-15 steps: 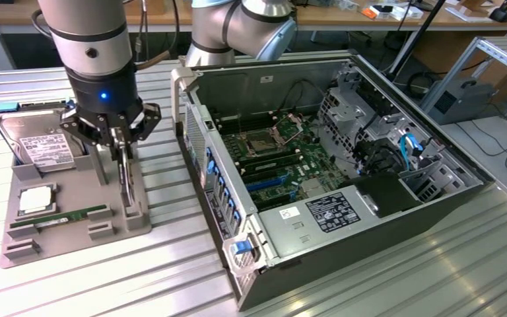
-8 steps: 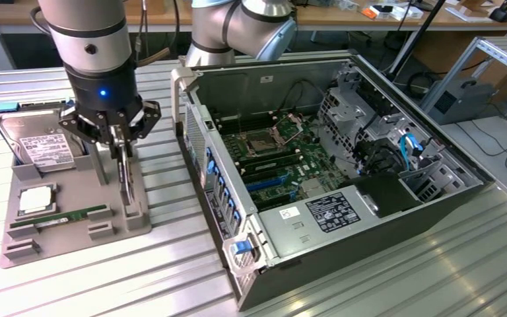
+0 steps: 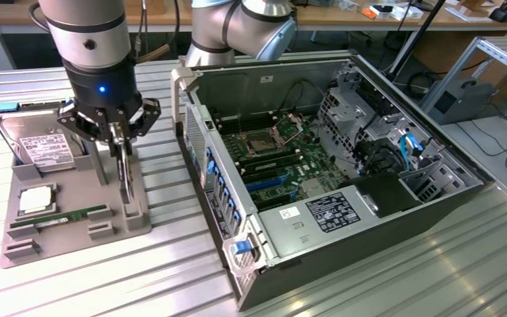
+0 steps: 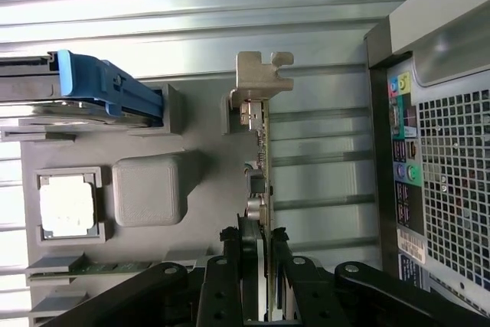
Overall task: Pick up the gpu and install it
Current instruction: 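Pick up the gpu and move the gpu toward the slot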
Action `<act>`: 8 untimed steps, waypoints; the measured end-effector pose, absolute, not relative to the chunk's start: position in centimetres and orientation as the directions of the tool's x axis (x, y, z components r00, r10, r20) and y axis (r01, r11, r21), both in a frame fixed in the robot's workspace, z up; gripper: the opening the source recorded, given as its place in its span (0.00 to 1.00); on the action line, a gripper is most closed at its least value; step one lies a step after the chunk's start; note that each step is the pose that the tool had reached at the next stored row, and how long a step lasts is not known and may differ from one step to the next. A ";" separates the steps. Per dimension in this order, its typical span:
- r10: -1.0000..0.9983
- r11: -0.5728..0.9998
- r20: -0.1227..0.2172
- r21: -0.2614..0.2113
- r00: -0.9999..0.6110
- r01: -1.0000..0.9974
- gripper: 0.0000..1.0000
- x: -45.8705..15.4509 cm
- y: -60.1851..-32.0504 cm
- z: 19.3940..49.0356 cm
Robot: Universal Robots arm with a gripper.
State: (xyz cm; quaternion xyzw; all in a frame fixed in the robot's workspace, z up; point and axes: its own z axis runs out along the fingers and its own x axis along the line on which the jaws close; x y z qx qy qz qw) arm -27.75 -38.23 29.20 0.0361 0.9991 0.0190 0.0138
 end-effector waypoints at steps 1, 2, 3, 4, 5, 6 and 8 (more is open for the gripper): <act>0.073 0.997 -0.026 0.039 -0.997 0.072 0.27 -27.7 -38.2 29.3; 0.073 0.997 -0.026 0.039 -0.997 0.072 0.27 -27.7 -38.2 29.3; 0.073 0.997 -0.026 0.039 -0.997 0.072 0.27 -27.7 -38.2 29.4; 0.073 0.997 -0.026 0.039 -0.997 0.072 0.27 -27.7 -38.2 29.4; 0.073 0.997 -0.026 0.039 -0.997 0.072 0.27 -27.7 -38.2 29.5; 0.073 0.997 -0.026 0.039 -0.997 0.072 0.27 -27.7 -38.2 29.6; 0.073 0.997 -0.026 0.039 -0.997 0.072 0.27 -27.7 -38.2 29.7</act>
